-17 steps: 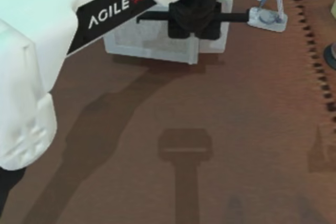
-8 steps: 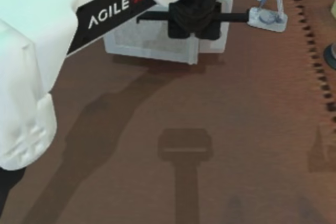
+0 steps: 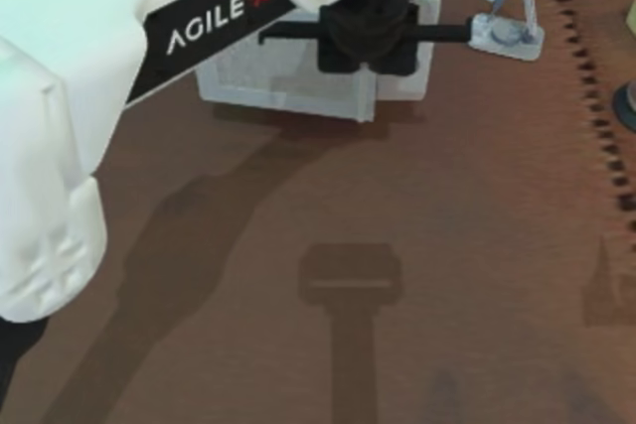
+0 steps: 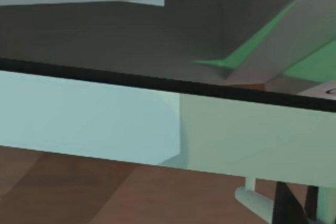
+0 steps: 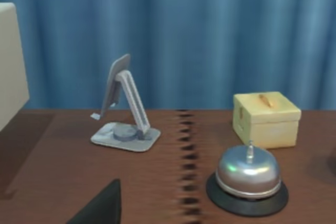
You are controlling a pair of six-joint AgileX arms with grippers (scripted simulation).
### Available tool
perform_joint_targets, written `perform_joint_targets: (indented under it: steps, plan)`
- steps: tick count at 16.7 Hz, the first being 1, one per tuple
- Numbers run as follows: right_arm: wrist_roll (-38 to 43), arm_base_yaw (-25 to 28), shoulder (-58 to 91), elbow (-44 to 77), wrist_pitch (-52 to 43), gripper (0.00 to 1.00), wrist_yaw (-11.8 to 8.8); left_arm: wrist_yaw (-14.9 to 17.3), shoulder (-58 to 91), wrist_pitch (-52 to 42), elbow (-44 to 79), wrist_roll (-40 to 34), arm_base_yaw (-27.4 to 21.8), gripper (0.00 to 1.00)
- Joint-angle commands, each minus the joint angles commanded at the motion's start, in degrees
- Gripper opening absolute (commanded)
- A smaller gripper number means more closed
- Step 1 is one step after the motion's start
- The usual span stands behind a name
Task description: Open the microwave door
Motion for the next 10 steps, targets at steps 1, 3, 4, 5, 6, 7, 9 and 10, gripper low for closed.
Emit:
perform_joint_targets:
  steps: [1, 3, 4, 5, 6, 7, 9, 10]
  plan:
    - [0.0, 0.0, 0.0, 0.0, 0.0, 1.00, 0.0, 0.0, -0.5, 0.4, -0.7, 0.4, 0.0, 0.00]
    - [0.0, 0.0, 0.0, 0.0, 0.0, 1.00, 0.0, 0.4, -2.1, 1.8, -3.2, 1.9, 0.2, 0.00]
    - [0.0, 0.0, 0.0, 0.0, 0.0, 1.00, 0.0, 0.7, -3.0, 2.5, -4.8, 2.7, 0.3, 0.00]
    - [0.0, 0.0, 0.0, 0.0, 0.0, 1.00, 0.0, 1.1, -3.9, 3.3, -6.3, 3.5, 0.4, 0.00]
    - [0.0, 0.0, 0.0, 0.0, 0.0, 1.00, 0.0, 1.4, -4.7, 4.0, -7.7, 4.2, 0.5, 0.00]
    - [0.0, 0.0, 0.0, 0.0, 0.0, 1.00, 0.0, 1.7, -5.3, 4.5, -8.7, 4.7, 0.6, 0.00]
    - [0.0, 0.0, 0.0, 0.0, 0.0, 1.00, 0.0, 1.9, -5.7, 4.9, -9.3, 5.1, 0.6, 0.00]
    - [0.0, 0.0, 0.0, 0.0, 0.0, 1.00, 0.0, 1.9, -5.7, 4.9, -9.3, 5.1, 0.6, 0.00]
